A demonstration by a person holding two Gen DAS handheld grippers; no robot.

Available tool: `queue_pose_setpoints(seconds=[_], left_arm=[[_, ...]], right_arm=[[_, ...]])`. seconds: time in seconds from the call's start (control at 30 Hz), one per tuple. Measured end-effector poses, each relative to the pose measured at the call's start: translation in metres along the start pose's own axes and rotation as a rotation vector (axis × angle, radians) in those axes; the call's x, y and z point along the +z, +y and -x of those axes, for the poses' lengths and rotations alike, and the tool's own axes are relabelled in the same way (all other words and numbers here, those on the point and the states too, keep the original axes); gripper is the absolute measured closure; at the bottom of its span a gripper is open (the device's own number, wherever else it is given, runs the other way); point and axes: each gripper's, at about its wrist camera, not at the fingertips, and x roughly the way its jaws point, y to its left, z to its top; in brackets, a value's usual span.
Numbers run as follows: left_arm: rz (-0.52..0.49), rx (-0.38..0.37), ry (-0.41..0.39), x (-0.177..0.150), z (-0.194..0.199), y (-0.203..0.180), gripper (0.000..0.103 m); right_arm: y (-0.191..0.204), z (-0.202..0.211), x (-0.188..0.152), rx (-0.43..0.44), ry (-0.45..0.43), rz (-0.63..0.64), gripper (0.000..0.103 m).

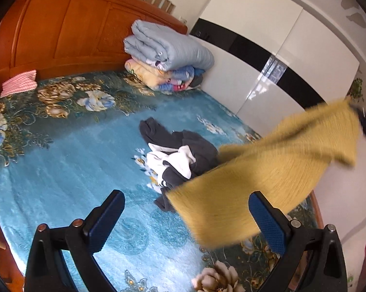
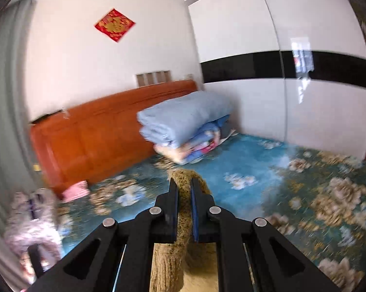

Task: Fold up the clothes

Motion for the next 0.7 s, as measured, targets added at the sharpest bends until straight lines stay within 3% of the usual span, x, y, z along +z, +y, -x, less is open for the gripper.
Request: queue_pose_setpoints(seconds=[0.07, 0.13, 0.3, 0.4, 0.47, 0.57, 0.7], left_arm=[[0.001, 0.002, 0.005, -0.004, 0.004, 0.003, 0.0], [0.005, -0.003, 0.028, -0.01, 0.003, 0.005, 0.0], [0.016, -0.026, 0.109, -0.033, -0.016, 0.0, 0.0], [0.007, -0.022, 0.16, -0.048, -0.028, -0.005, 0.0], [-0.004, -0.012, 0.189, -0.057, -0.035, -0.008, 0.0], [-0.017, -0.006, 0.228, -0.064, -0.04, -0.008, 0.0], [0.019, -0.021, 0.27, -0.067, -0.051, -0.004, 0.0]], right_arm=[[-0.007, 0.014, -0.036, 0.007, 0.056, -0.03, 0.094], [-0.019, 0.021, -0.088, -0.04, 0.147, -0.065, 0.094], [-0.067, 0.019, -0.229, -0.243, 0.468, -0.219, 0.094], [-0.086, 0.015, -0.306, -0.299, 0.655, -0.3, 0.093], [-0.09, 0.01, -0.345, -0.339, 0.75, -0.283, 0.093], [-0.099, 0.007, -0.36, -0.329, 0.787, -0.323, 0.093], [-0.097, 0.019, -0.32, -0.341, 0.714, -0.27, 0.086]])
